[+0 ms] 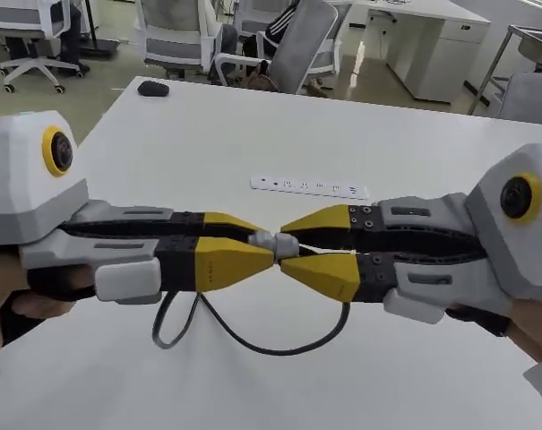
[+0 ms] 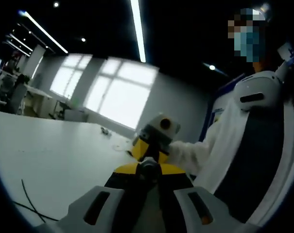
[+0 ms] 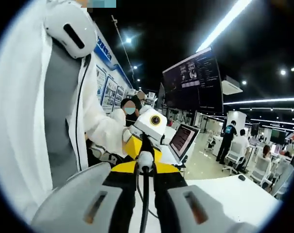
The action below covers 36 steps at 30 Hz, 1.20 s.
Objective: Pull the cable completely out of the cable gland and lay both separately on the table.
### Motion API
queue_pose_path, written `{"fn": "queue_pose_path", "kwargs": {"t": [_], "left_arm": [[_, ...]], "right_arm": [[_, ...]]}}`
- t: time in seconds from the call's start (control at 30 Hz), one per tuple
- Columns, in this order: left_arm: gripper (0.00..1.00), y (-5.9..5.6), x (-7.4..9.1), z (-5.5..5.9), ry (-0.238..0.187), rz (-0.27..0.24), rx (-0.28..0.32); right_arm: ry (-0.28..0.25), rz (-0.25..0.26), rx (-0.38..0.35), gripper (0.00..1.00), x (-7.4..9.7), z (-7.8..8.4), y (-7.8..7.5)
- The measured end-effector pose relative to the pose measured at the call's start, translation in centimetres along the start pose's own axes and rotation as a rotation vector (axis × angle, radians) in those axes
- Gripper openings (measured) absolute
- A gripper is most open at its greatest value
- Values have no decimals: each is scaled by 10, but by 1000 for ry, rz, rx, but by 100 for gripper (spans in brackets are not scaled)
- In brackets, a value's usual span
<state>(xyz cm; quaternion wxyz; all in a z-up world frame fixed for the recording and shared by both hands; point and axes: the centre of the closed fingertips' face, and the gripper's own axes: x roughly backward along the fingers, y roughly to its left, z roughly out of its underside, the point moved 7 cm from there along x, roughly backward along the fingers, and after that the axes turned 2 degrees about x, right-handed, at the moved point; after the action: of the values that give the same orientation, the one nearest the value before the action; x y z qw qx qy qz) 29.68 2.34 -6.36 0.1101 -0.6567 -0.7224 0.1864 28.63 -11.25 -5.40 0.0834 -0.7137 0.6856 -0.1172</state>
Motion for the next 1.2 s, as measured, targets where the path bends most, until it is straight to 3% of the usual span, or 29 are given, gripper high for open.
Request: {"fn": "queue_pose_path", "kwargs": {"t": [0.1, 0.3, 0.37, 0.43, 0.47, 0.57, 0.67, 0.73, 0.9, 1.0, 1.07, 1.13, 1.2], "left_arm": [[15, 0, 0, 2, -1, -7, -9], [15, 3, 0, 7, 0, -16, -123], [16, 5, 2, 7, -5, -22, -125], [16, 6, 3, 7, -10, -32, -141], [16, 7, 4, 8, 3, -44, -179], [16, 6, 3, 13, 25, -54, -195], [16, 8, 0, 19, 46, -50, -202], [16, 10, -4, 23, 64, -55, -207], [16, 13, -4, 23, 66, -66, -240], [17, 14, -6, 23, 67, -67, -223], [26, 15, -8, 21, 45, -71, -215], [42, 17, -14, 21, 29, -68, -222], [40, 17, -19, 27, 69, -43, -233]], "right_arm": [[8, 3, -14, 11, 1, 2, -2], [24, 8, -247, 13, 4, 16, -5], [29, 8, -301, 22, 8, 22, -6], [39, 15, -303, 25, 11, 27, -6], [41, 19, -290, 20, 14, 31, -6], [35, 30, -275, 7, 15, 35, -7], [62, 17, -305, 12, 12, 41, -5], [56, 15, -283, 4, 11, 44, -3], [54, 33, -294, 3, 13, 47, -3], [51, 19, -281, 3, 13, 46, -1], [41, 3, -274, 3, 12, 45, 1], [35, 2, -265, 2, 10, 43, 1], [25, 7, -265, 2, 10, 43, -2]]}}
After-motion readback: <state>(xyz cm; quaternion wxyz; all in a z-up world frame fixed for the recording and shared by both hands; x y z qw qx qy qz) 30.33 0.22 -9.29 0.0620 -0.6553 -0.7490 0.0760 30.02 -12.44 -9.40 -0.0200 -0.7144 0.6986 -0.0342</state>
